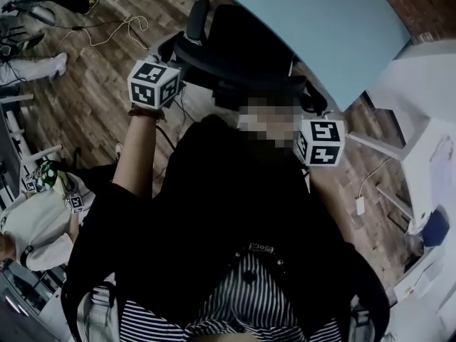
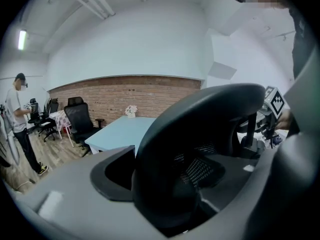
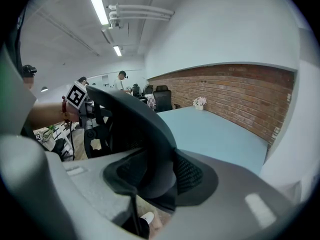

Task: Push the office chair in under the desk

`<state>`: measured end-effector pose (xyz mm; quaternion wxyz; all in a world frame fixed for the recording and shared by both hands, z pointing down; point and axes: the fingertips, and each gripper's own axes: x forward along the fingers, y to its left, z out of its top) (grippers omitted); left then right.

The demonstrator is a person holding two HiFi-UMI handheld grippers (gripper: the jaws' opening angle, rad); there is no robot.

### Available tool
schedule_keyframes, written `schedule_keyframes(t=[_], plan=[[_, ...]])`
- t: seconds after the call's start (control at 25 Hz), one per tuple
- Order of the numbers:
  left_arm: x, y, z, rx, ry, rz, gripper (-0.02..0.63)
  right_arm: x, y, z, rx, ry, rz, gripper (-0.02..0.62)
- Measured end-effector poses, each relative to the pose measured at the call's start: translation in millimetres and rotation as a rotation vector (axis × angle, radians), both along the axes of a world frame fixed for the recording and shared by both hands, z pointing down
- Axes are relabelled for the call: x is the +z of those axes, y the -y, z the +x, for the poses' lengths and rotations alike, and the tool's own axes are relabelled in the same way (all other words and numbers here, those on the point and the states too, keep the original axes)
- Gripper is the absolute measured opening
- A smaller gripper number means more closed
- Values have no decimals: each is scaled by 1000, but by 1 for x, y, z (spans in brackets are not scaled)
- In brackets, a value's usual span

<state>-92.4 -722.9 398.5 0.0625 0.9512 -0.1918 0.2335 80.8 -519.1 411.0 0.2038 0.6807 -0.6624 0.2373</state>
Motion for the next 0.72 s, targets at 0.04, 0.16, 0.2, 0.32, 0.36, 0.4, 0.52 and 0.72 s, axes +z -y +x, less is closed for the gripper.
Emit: schedule_keyframes(t=[0.04, 0.16, 0.2, 0.32, 0.36, 0.4, 0.52, 0.72], plan=[[1, 8, 1, 8, 0, -2, 311, 1, 5, -2, -1, 3, -4, 162], [2, 32, 6, 51, -1, -9, 311, 1, 21, -6, 23, 6, -2, 156], [2, 41, 8, 67, -2, -10, 311, 0, 29, -7, 34, 6, 1, 156], [0, 69, 16, 104, -15, -2, 311, -1, 51, -6, 53, 12, 12, 155], [1, 75, 21, 121, -22, 0, 311, -1, 55, -4, 65, 11, 12, 153], [2, 81, 26, 142, -27, -1, 311, 0, 58, -3, 80, 10, 10, 153], [5, 107, 34, 196, -31, 2, 311, 3, 78, -3, 126, 18, 0, 150], [4, 150, 49, 271, -38, 10, 311, 4, 110, -7, 209, 12, -7, 146]])
